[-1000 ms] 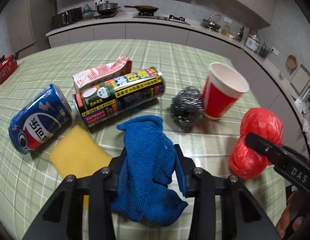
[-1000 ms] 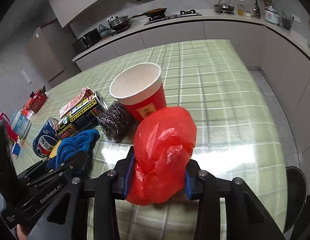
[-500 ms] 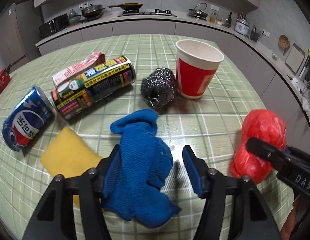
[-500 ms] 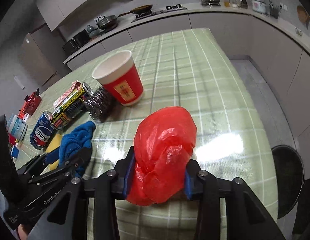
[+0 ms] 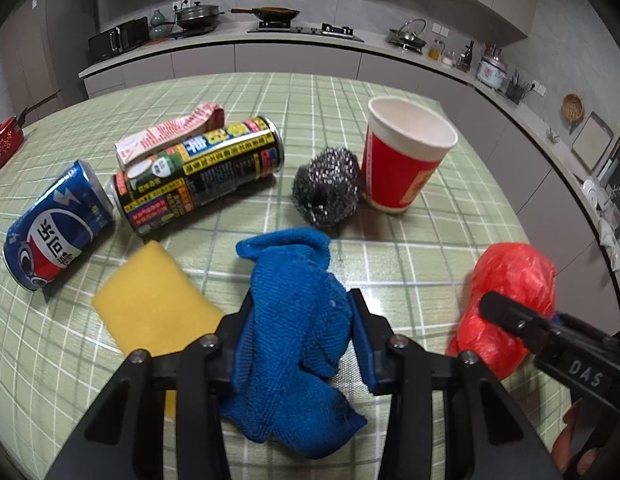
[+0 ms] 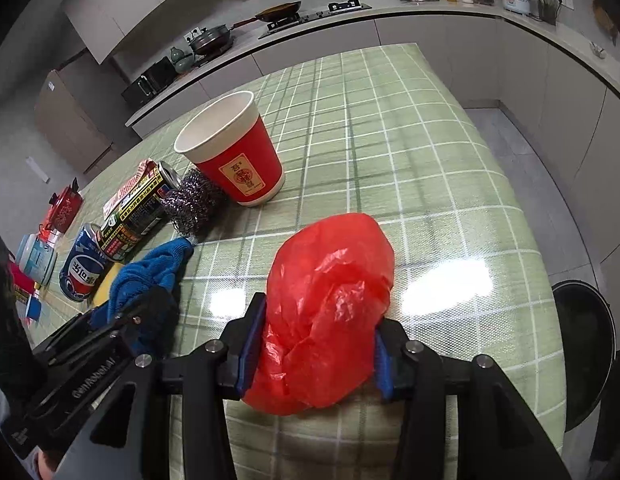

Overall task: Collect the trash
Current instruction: 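Grasp the blue cloth with left tool while right tool grasps the red plastic bag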

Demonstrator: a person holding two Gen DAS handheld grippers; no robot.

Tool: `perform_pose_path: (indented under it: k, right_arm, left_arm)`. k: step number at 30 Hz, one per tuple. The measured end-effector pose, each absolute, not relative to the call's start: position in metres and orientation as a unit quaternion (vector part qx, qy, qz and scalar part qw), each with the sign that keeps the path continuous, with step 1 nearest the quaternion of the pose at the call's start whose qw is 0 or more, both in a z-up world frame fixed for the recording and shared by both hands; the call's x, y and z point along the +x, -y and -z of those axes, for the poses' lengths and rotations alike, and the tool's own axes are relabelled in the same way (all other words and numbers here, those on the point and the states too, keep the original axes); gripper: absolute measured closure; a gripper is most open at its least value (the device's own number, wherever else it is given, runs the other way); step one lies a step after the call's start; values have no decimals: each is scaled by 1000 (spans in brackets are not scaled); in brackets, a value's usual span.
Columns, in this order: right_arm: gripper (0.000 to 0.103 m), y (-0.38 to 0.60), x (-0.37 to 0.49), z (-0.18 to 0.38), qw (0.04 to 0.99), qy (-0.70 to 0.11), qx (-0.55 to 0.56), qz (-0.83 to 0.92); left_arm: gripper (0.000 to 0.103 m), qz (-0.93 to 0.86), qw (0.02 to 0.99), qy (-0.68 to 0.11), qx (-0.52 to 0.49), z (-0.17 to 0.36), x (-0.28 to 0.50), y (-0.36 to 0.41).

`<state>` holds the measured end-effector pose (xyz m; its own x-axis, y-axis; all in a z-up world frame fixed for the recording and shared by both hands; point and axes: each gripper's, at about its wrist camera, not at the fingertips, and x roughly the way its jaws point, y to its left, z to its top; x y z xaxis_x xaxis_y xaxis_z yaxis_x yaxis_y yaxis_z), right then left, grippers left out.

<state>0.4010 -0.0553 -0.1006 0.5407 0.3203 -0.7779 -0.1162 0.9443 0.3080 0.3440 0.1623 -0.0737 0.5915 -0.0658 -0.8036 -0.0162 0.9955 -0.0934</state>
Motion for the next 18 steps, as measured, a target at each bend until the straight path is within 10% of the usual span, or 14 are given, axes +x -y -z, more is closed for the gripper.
perform_pose_path:
  k: [18]
  right_arm:
    - [60,57,379,77,889,-427,117,-121]
  left_arm:
    - [60,26,912,-400,-87,30,325,-193]
